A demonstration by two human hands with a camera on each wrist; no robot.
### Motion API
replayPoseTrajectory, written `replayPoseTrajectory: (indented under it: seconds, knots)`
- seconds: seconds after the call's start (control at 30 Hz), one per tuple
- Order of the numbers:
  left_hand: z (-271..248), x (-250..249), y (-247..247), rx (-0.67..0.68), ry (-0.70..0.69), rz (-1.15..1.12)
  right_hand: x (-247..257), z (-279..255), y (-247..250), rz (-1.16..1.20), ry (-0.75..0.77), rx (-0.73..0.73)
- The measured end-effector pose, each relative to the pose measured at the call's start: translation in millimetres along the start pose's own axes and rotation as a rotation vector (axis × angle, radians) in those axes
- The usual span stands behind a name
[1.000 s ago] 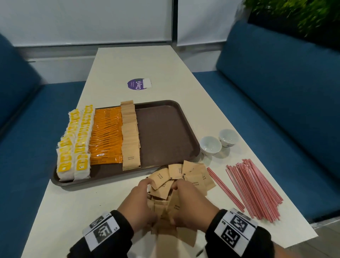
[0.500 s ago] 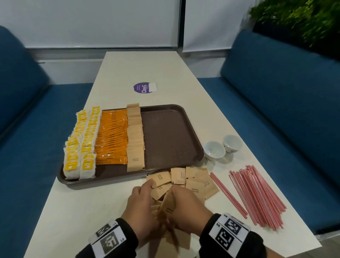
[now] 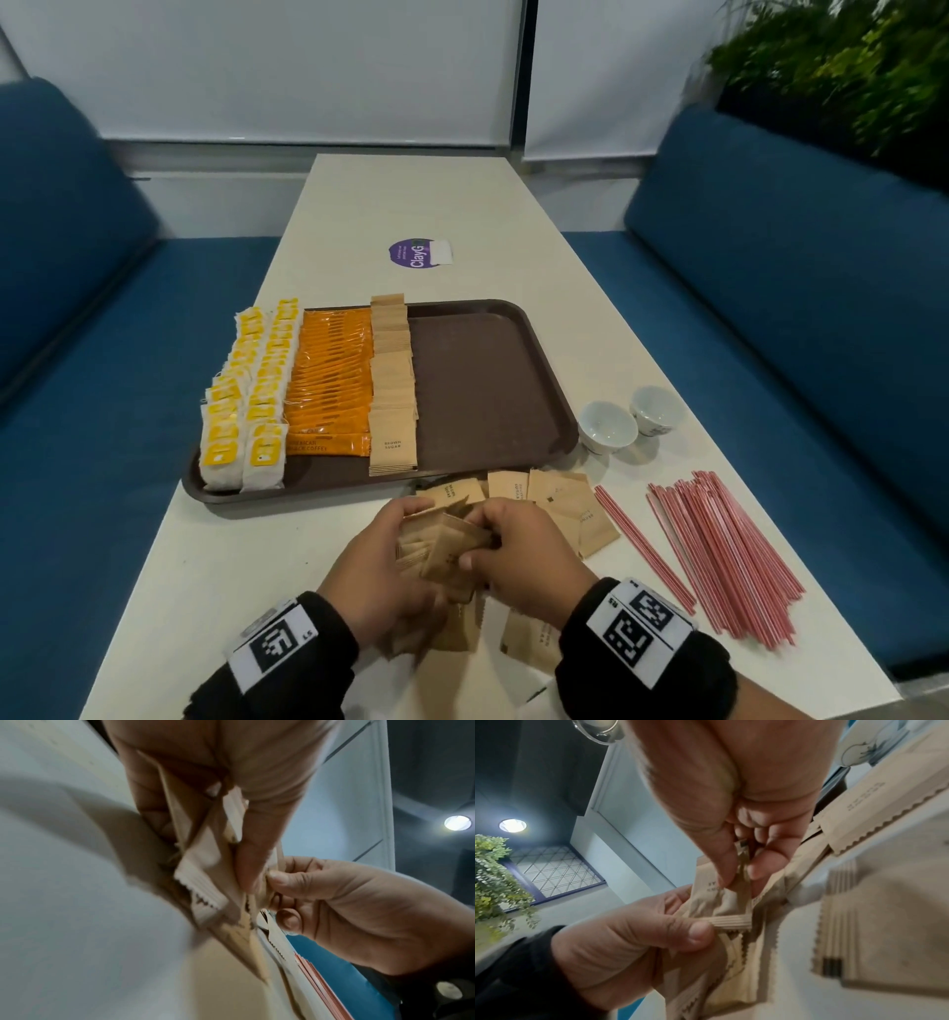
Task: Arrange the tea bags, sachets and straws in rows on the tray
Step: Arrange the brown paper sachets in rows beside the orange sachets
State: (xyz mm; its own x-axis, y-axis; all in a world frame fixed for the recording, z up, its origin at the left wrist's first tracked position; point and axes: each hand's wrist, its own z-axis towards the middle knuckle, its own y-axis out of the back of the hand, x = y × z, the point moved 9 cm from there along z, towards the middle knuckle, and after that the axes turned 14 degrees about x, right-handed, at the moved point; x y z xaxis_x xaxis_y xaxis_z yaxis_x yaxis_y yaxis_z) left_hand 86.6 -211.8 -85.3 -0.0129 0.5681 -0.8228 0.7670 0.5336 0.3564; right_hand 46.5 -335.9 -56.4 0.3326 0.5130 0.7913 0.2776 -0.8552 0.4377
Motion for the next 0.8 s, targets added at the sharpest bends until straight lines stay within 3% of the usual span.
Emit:
replayPoseTrajectory:
  seconds: [0.2, 0.4, 0.63, 0.8]
  knots:
    - [-4, -1, 12, -0.046, -0.118, -0.239, 0, 4, 7, 0.23, 0.032, -0.014]
    - [-8, -1, 26, -0.061, -0.204, -0.519, 18, 10, 10, 0.436, 0.075, 0.075]
    - [-1, 6, 32, 0.011, -0.169, -0.646, 36, 19, 2, 0.456, 0.05, 0.239]
    - [-2, 10, 34, 0.008, -0.145, -0.646, 39, 26, 7, 0.471, 0.029, 0.181]
